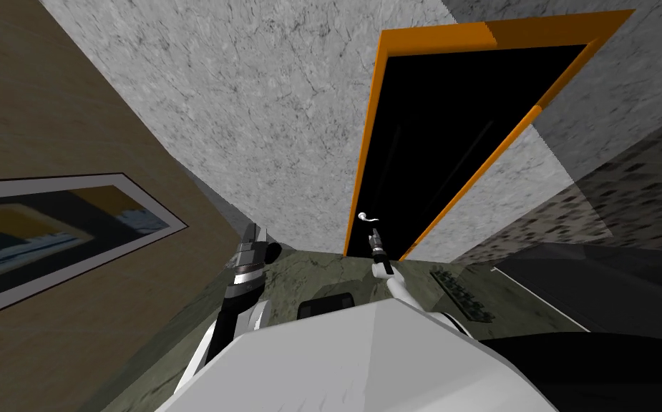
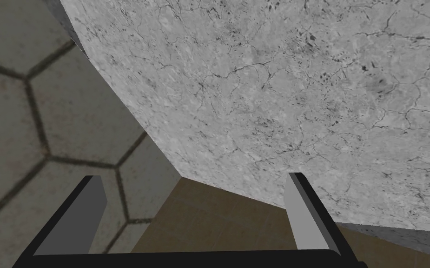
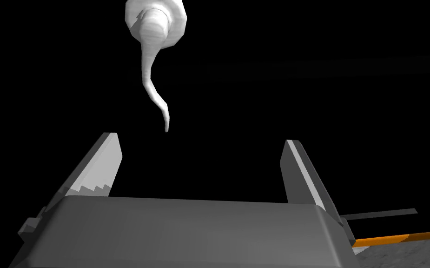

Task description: Pull the door open

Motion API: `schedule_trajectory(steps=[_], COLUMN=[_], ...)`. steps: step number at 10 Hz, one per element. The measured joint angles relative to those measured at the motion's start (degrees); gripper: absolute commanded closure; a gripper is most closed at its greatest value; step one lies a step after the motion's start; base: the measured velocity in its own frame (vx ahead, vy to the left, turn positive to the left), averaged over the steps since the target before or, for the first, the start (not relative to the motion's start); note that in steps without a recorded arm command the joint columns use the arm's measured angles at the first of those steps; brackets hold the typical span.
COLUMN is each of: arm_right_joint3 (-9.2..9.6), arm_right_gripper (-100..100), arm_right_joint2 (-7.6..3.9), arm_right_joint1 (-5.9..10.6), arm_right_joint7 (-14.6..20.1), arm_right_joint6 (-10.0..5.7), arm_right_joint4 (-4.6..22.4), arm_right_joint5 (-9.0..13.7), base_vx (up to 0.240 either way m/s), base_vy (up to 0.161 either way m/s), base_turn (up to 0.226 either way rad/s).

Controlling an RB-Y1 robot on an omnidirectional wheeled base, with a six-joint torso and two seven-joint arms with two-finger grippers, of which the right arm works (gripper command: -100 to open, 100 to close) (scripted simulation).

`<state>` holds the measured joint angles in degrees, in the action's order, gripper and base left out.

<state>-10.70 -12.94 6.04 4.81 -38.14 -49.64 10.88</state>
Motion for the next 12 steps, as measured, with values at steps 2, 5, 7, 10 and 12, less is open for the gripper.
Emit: schedule_trajectory(steps=[2,5,7,10,12], arm_right_joint3=[-0.25,-0.77,-1.10,-1.51,-1.73], arm_right_gripper=[-100,-100,-100,-100,-100], arm_right_joint2=[-0.32,-1.05,-1.53,-1.95,-2.20], arm_right_joint1=[1.00,3.35,4.64,5.85,6.79], arm_right_joint7=[0.27,1.00,1.45,1.86,2.12], arm_right_joint6=[-0.32,-1.68,-2.17,-2.35,-2.82], arm_right_joint4=[2.41,8.30,11.44,14.40,16.67], arm_right_joint5=[0.12,0.37,0.53,0.73,0.83], base_vx=[0.022,0.040,0.018,0.015,0.010], base_vy=[-0.067,-0.094,-0.086,-0.062,-0.040], base_turn=[0.095,0.134,0.099,0.072,0.041])
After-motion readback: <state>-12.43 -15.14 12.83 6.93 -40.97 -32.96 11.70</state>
